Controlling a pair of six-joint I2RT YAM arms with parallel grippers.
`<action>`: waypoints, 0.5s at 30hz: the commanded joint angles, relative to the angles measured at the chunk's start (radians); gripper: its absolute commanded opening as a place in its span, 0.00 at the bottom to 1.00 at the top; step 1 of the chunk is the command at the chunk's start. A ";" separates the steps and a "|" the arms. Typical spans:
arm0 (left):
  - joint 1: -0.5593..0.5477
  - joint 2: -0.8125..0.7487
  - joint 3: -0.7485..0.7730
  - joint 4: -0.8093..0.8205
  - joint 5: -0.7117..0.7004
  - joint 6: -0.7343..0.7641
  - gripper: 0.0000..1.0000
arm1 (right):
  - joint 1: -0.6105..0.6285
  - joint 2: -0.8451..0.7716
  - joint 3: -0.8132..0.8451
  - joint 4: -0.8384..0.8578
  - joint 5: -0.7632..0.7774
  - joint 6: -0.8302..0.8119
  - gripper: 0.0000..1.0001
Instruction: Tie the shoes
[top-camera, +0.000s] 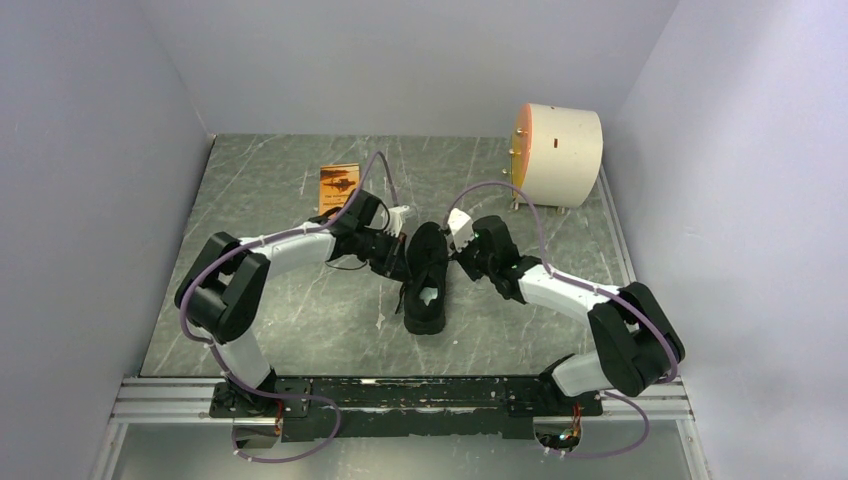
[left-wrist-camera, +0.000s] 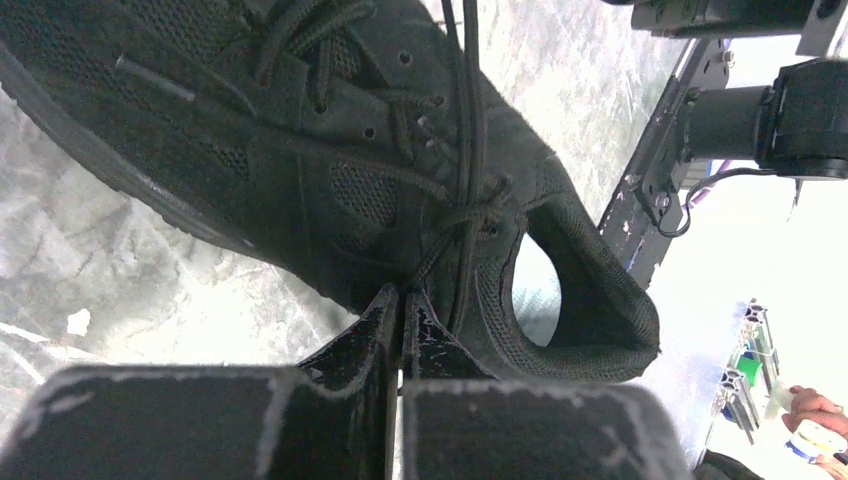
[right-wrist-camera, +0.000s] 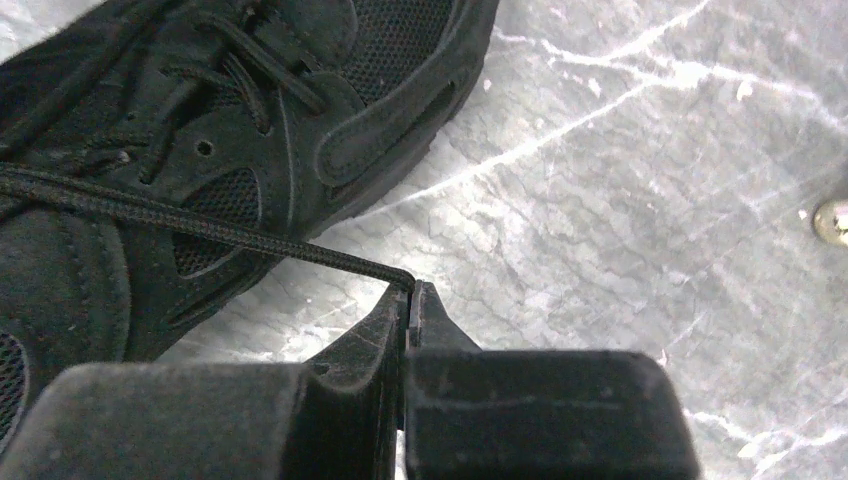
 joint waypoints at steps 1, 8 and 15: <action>-0.003 -0.015 -0.068 -0.048 -0.067 -0.011 0.05 | -0.023 -0.006 -0.040 0.021 0.099 0.037 0.00; -0.003 -0.020 -0.113 -0.022 -0.071 -0.017 0.05 | -0.035 -0.020 -0.088 0.064 0.099 0.031 0.00; -0.003 -0.020 -0.156 0.007 -0.092 -0.022 0.05 | -0.070 -0.035 -0.154 0.140 0.060 0.054 0.00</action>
